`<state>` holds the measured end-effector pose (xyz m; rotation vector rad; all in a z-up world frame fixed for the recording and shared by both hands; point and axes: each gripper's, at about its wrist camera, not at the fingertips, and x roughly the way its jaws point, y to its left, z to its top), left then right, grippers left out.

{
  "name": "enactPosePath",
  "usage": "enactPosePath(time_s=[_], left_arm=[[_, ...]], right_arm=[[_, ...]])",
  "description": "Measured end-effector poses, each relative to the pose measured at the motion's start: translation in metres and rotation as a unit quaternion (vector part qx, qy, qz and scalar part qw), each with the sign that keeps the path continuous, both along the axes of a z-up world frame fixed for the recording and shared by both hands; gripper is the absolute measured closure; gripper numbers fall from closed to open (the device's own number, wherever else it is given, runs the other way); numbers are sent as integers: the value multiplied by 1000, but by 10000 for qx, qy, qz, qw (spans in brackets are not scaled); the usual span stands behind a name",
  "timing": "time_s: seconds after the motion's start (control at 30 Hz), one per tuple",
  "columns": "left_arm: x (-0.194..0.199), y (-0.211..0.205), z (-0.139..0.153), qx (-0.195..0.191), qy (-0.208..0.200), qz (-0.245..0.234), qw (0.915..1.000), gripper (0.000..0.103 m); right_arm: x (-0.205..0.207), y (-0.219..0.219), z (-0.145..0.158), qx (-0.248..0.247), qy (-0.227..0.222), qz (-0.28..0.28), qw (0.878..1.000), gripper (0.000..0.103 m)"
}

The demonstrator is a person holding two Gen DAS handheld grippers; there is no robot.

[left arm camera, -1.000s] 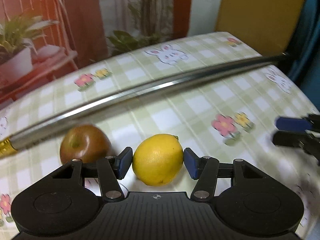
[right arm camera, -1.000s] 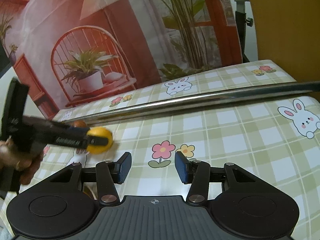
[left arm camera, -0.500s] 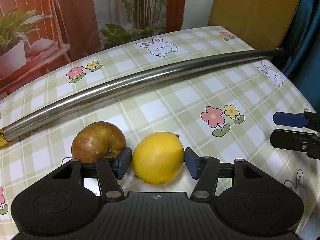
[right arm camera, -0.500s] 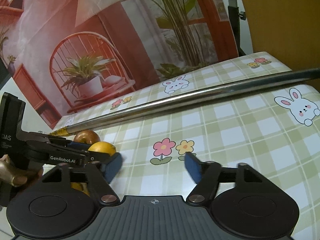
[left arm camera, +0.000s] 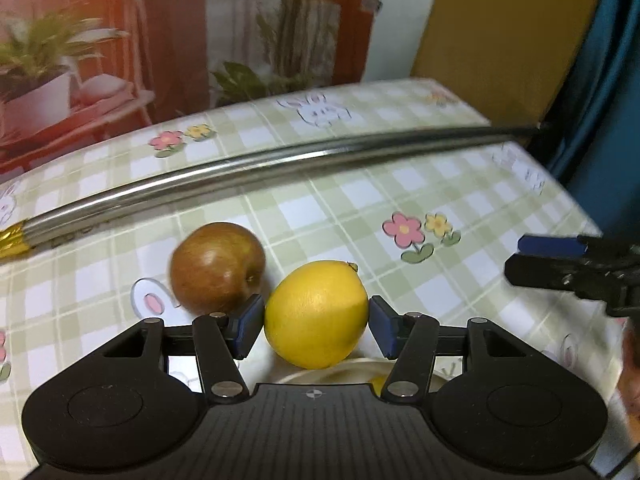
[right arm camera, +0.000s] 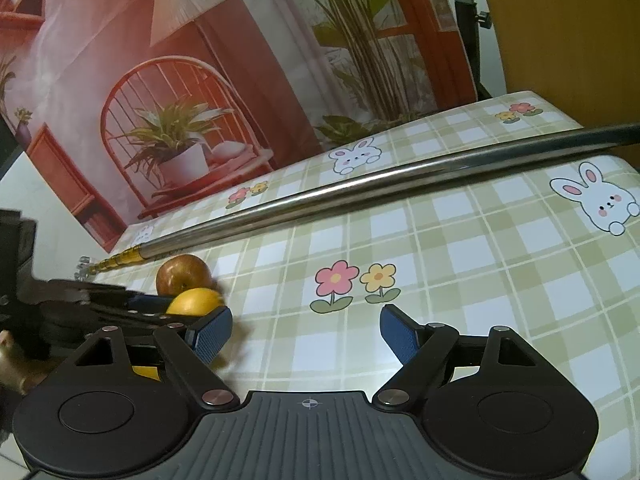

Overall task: Organize fruits
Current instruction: 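Lift the lemon with the left gripper while right grasps the brown russet apple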

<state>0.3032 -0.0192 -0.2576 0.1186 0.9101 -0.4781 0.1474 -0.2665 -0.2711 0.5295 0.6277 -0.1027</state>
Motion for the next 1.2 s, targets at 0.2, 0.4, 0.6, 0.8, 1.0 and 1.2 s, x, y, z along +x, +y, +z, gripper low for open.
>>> enactPosePath(time_s=[0.2,0.4,0.6,0.8,1.0,1.2], left_arm=[[-18,19,18,-311,-284,283,9987,43],[-41,54,28,-668,-378,781,9940,43],[-70,92,31,-849,-411,1147,9889,43],[-87,120,35,-1004,-552,1508,9819,43],[-99,138,36,-1233,-594,1707,9758,43],[-104,145,30,-1350,-538,1780,9732,43]], right_arm=[[1,7,7,-47,-53,73,9999,25],[5,22,19,-279,-148,374,9988,27],[35,43,33,-631,-268,1090,9917,32],[80,71,43,-792,-776,1854,9764,34],[136,100,36,-1009,-495,2219,9686,39],[169,128,18,-1328,-32,2486,9595,38]])
